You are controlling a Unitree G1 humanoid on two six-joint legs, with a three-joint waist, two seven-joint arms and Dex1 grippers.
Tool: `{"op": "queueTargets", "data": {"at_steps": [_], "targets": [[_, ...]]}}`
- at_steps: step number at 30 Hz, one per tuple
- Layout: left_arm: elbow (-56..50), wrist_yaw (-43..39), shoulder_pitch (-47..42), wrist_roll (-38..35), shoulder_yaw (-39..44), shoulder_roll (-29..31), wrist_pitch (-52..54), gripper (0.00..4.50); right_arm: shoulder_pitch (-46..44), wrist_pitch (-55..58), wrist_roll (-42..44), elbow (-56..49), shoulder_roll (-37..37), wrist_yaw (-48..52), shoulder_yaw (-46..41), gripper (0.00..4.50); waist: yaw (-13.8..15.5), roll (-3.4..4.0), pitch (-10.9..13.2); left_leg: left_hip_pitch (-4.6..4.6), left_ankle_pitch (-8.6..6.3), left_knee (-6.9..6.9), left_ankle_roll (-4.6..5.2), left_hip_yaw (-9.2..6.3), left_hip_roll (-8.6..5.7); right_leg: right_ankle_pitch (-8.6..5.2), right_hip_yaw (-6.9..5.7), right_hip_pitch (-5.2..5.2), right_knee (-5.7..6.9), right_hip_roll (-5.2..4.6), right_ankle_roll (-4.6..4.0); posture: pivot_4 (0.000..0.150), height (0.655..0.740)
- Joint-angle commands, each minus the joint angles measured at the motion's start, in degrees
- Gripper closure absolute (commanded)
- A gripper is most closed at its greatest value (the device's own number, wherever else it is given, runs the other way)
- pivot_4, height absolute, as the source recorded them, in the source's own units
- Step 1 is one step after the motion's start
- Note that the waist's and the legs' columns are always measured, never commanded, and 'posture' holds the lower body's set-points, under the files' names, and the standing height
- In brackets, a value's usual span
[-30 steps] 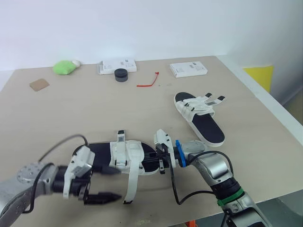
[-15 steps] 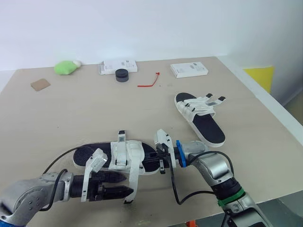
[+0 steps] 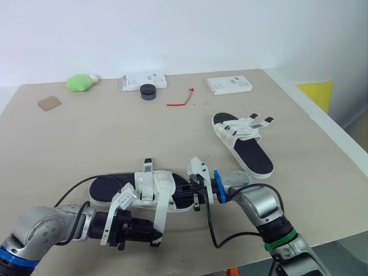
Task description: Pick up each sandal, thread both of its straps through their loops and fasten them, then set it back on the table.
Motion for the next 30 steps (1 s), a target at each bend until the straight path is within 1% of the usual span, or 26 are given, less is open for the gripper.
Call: {"op": "queueTargets", "data": {"at_steps": [1, 2, 3, 8, 11, 13, 15, 18, 20, 21, 22, 24, 26, 30], "targets": [[-0.01, 0.38, -0.04, -2.42, 1.38, -1.06, 2.11, 4.06, 3.14, 2.7, -2.56, 5.5, 0.16, -1.02, 5.47, 4.5, 0.0, 0.0, 0.0, 0.0, 0.0, 0.0, 0.0, 0.0, 0.0, 0.0, 0.0, 0.0, 0.0, 0.0, 0.0, 0.15, 0.74], [-0.13, 0.5, -0.16, -2.56, 1.52, -1.35, 2.31, 4.33, 3.06, 2.65, -2.6, 5.56, 0.19, -0.98, 5.52, 4.5, 0.0, 0.0, 0.0, 0.0, 0.0, 0.0, 0.0, 0.0, 0.0, 0.0, 0.0, 0.0, 0.0, 0.0, 0.0, 0.15, 0.74], [-0.28, 0.61, -0.23, -2.57, 1.67, -1.72, 2.25, 4.43, 3.0, 2.63, -2.63, 5.56, 0.16, -0.91, 5.58, 4.5, 0.0, 0.0, 0.0, 0.0, 0.0, 0.0, 0.0, 0.0, 0.0, 0.0, 0.0, 0.0, 0.0, 0.0, 0.0, 0.15, 0.74], [-0.53, 0.86, 0.07, -2.12, 2.63, -2.23, 2.4, 4.43, 2.87, 2.42, -2.77, 5.53, -0.01, -0.59, 5.77, 4.5, 0.0, 0.0, 0.0, 0.0, 0.0, 0.0, 0.0, -0.01, 0.0, 0.01, 0.0, 0.0, 0.01, 0.0, -0.01, 0.15, 0.74], [-0.4, -0.27, -0.08, -4.26, 4.63, -1.84, 2.82, 4.43, 2.86, 2.44, -2.75, 5.5, -0.1, -0.5, 5.74, 4.5, -0.01, 0.0, 0.0, 0.0, 0.0, 0.0, 0.0, -0.01, 0.0, 0.01, 0.0, 0.0, 0.01, 0.0, -0.02, 0.15, 0.74], [0.36, -0.52, -1.47, -7.46, 6.78, -1.83, 3.99, 4.43, 2.87, 2.48, -2.68, 5.5, -0.2, -0.4, 5.67, 4.5, -0.01, 0.0, 0.0, 0.0, 0.0, 0.0, 0.0, -0.01, 0.0, 0.01, -0.01, 0.0, 0.02, 0.0, -0.02, 0.15, 0.74], [2.22, 0.13, -4.08, -12.4, 9.33, -1.93, 5.72, 4.43, 2.84, 2.46, -2.6, 5.6, -0.38, -0.19, 5.55, 4.5, 0.01, -0.01, 0.0, 0.0, 0.0, 0.01, 0.0, -0.02, 0.0, 0.01, -0.02, 0.0, 0.02, 0.0, -0.02, 0.15, 0.74], [5.9, 2.18, -9.92, -20.09, 11.81, -1.13, 8.25, 4.43, 2.58, 2.41, -2.56, 5.89, -0.48, 0.06, 5.47, 4.5, 0.04, -0.05, 0.0, -0.01, 0.0, 0.03, 0.0, -0.03, 0.0, 0.02, -0.03, 0.01, 0.03, 0.0, 0.0, 0.15, 0.74], [12.05, 6.87, -16.63, -28.32, 12.43, -1.51, 8.84, 4.43, 2.33, 2.41, -2.57, 6.24, -0.3, 0.14, 5.55, 4.5, 0.11, -0.08, -0.01, -0.03, 0.0, 0.05, 0.0, -0.04, 0.0, 0.03, -0.05, 0.0, 0.03, 0.01, 0.01, 0.15, 0.74], [14.11, 9.02, -18.68, -31.31, 12.25, -1.66, 8.93, 4.43, 2.23, 2.41, -2.56, 6.39, -0.26, 0.21, 5.54, 4.5, 0.03, -0.11, -0.03, -0.04, 0.0, 0.09, 0.0, -0.06, 0.0, 0.04, -0.07, 0.01, 0.03, 0.0, 0.02, 0.15, 0.74], [16.03, 11.14, -20.52, -32.51, 11.75, -2.72, 8.71, 4.43, 2.13, 2.39, -2.57, 6.53, -0.15, 0.19, 5.54, 4.5, -0.03, -0.13, -0.04, -0.04, 0.0, 0.09, 0.0, -0.06, 0.0, 0.06, -0.05, 0.0, 0.03, 0.01, 0.03, 0.15, 0.74], [19.32, 14.78, -23.29, -33.03, 10.5, -4.91, 8.36, 4.43, 2.03, 2.45, -2.61, 6.59, 0.06, 0.13, 5.55, 4.5, -0.11, -0.19, -0.13, -0.03, 0.0, 0.09, 0.0, -0.02, -0.01, 0.06, -0.01, 0.03, 0.03, 0.01, 0.03, 0.15, 0.74], [22.9, 17.52, -25.79, -32.08, 9.59, -7.35, 8.18, 4.43, 2.12, 2.6, -2.59, 6.44, 0.19, 0.02, 5.52, 4.5, -0.09, -0.2, -0.15, 0.0, 0.0, 0.09, 0.0, -0.03, -0.01, 0.07, 0.05, 0.02, 0.03, 0.03, 0.03, 0.15, 0.74], [27.57, 18.07, -28.85, -28.94, 8.37, -10.14, 9.7, 4.43, 2.73, 3.15, -2.34, 5.49, 0.09, -0.4, 5.44, 4.5, -0.06, -0.22, -0.16, 0.0, 0.03, 0.1, -0.04, -0.17, 0.02, 0.15, 0.0, 0.01, 0.06, 0.16, -0.11, 0.15, 0.74]]}}
